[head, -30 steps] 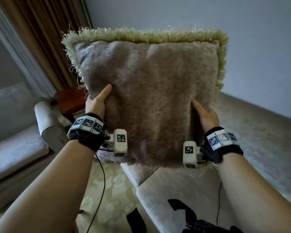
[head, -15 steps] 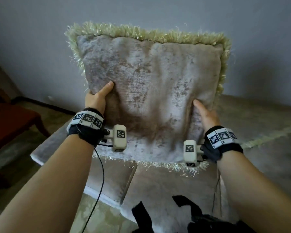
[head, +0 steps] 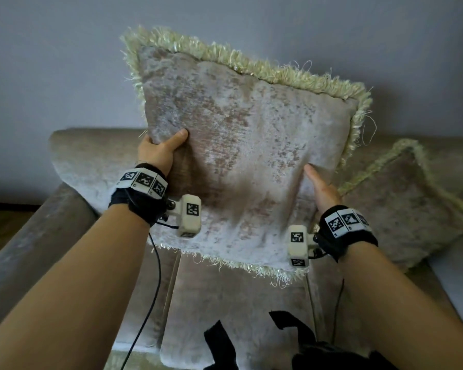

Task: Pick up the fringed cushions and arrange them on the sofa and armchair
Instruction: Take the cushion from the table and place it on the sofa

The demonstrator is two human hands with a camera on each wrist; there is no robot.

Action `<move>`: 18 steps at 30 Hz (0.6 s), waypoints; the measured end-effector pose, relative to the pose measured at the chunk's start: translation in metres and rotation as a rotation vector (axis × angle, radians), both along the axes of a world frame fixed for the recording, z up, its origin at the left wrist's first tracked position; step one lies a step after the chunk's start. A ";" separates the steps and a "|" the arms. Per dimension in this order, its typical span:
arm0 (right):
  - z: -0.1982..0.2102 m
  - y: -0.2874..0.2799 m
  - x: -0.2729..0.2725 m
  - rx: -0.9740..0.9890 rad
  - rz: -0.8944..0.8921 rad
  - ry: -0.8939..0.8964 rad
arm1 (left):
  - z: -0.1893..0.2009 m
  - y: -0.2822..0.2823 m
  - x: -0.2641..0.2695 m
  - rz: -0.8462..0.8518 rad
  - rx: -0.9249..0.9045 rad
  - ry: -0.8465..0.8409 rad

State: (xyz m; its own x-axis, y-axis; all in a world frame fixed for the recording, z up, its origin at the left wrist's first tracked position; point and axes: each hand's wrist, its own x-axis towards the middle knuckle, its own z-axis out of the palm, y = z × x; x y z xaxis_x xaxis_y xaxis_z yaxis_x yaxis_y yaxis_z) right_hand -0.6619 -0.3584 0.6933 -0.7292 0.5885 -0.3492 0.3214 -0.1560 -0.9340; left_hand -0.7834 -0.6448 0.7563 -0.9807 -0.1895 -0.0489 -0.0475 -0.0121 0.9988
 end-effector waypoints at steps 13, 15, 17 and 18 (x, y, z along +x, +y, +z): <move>-0.066 0.061 -0.075 -0.152 0.205 -0.275 | -0.015 0.083 -0.061 0.081 -0.270 -0.066; -0.075 0.061 -0.086 -0.177 0.245 -0.340 | -0.021 0.085 -0.074 0.076 -0.285 -0.068; -0.085 0.061 -0.098 -0.220 0.244 -0.383 | -0.029 0.086 -0.090 0.062 -0.319 -0.055; -0.091 0.060 -0.104 -0.252 0.238 -0.383 | -0.034 0.086 -0.100 0.052 -0.334 -0.049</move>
